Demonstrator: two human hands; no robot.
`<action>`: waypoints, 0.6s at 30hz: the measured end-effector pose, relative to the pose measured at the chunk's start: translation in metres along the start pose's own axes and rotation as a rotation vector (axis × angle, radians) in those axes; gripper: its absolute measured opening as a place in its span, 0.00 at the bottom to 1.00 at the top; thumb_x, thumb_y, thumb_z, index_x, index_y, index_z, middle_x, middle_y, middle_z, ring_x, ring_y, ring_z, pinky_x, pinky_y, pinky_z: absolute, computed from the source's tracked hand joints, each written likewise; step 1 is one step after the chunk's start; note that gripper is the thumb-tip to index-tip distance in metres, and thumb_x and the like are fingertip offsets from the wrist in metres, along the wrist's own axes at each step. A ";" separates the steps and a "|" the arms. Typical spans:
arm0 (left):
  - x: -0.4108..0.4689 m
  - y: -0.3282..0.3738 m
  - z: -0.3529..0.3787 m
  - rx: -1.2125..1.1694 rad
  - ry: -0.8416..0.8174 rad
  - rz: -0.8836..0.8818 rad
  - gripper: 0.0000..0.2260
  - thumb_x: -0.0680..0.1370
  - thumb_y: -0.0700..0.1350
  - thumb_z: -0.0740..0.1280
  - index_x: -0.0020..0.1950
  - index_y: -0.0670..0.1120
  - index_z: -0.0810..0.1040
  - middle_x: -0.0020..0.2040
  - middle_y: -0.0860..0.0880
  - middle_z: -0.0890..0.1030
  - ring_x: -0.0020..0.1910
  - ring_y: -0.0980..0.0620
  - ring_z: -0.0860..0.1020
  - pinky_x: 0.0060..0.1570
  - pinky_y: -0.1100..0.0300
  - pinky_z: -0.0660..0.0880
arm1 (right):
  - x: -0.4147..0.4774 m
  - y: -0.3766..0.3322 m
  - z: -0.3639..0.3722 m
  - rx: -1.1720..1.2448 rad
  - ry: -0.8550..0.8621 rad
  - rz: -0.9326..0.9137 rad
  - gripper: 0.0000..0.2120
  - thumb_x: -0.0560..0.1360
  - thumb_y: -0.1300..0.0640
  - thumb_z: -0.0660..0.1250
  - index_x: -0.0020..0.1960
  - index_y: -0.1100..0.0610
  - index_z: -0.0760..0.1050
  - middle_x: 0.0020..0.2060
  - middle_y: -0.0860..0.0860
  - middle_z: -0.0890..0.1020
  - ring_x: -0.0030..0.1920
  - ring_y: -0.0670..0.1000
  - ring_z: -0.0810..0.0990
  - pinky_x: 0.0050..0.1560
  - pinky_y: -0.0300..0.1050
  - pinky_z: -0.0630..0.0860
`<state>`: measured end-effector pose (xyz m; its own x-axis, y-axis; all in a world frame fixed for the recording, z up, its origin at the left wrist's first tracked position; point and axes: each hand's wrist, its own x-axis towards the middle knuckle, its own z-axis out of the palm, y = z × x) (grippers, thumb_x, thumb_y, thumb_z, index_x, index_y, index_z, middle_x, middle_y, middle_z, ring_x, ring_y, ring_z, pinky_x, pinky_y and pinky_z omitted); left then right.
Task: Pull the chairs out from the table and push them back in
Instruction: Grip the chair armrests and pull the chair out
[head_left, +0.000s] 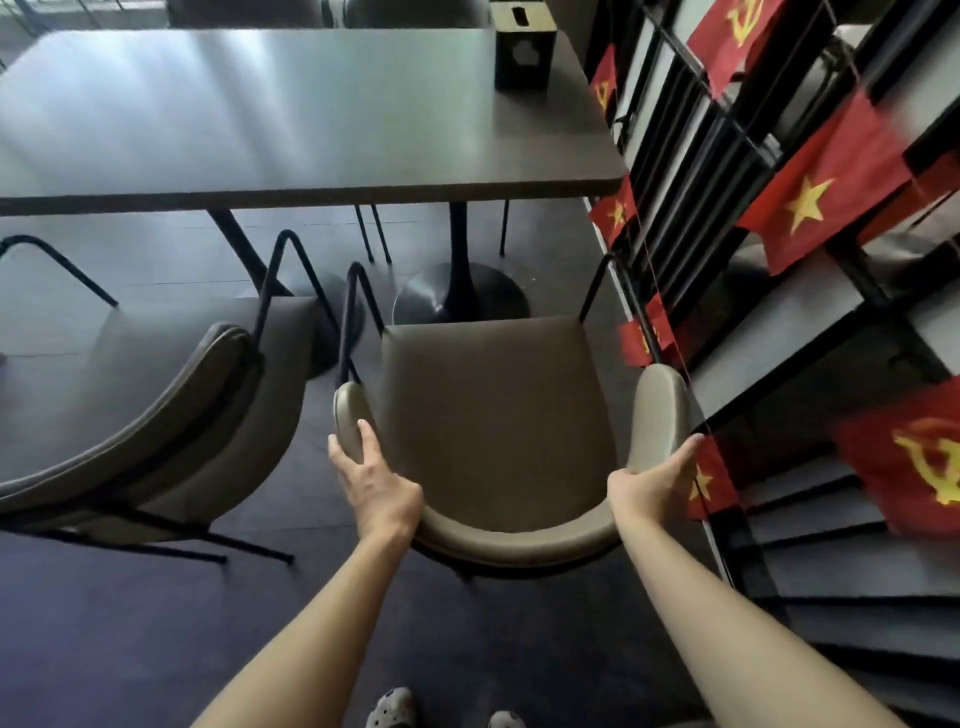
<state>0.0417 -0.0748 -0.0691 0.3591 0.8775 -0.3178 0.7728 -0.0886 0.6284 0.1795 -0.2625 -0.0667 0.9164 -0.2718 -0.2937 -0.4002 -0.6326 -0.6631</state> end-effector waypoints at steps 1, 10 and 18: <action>0.001 -0.002 0.000 -0.026 0.005 0.006 0.37 0.71 0.29 0.60 0.77 0.50 0.53 0.78 0.46 0.43 0.74 0.39 0.59 0.71 0.47 0.65 | 0.002 0.002 0.003 0.007 0.010 -0.001 0.42 0.72 0.69 0.62 0.78 0.52 0.44 0.77 0.57 0.58 0.72 0.62 0.65 0.69 0.55 0.64; 0.021 -0.008 -0.018 -0.099 0.020 0.043 0.36 0.72 0.28 0.58 0.77 0.50 0.55 0.78 0.48 0.44 0.75 0.42 0.59 0.69 0.54 0.65 | -0.011 -0.008 0.022 -0.009 0.001 -0.037 0.44 0.71 0.70 0.63 0.78 0.55 0.44 0.76 0.59 0.57 0.73 0.63 0.63 0.70 0.57 0.64; 0.074 -0.011 -0.042 -0.039 -0.002 0.036 0.36 0.72 0.29 0.58 0.77 0.50 0.53 0.78 0.46 0.43 0.73 0.39 0.62 0.69 0.50 0.67 | -0.023 -0.042 0.062 0.023 -0.052 -0.049 0.46 0.70 0.71 0.63 0.78 0.53 0.41 0.76 0.60 0.58 0.70 0.65 0.67 0.68 0.59 0.67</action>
<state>0.0377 0.0107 -0.0691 0.3878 0.8729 -0.2960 0.7383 -0.1019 0.6667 0.1748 -0.1851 -0.0744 0.9336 -0.2026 -0.2957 -0.3556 -0.6273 -0.6929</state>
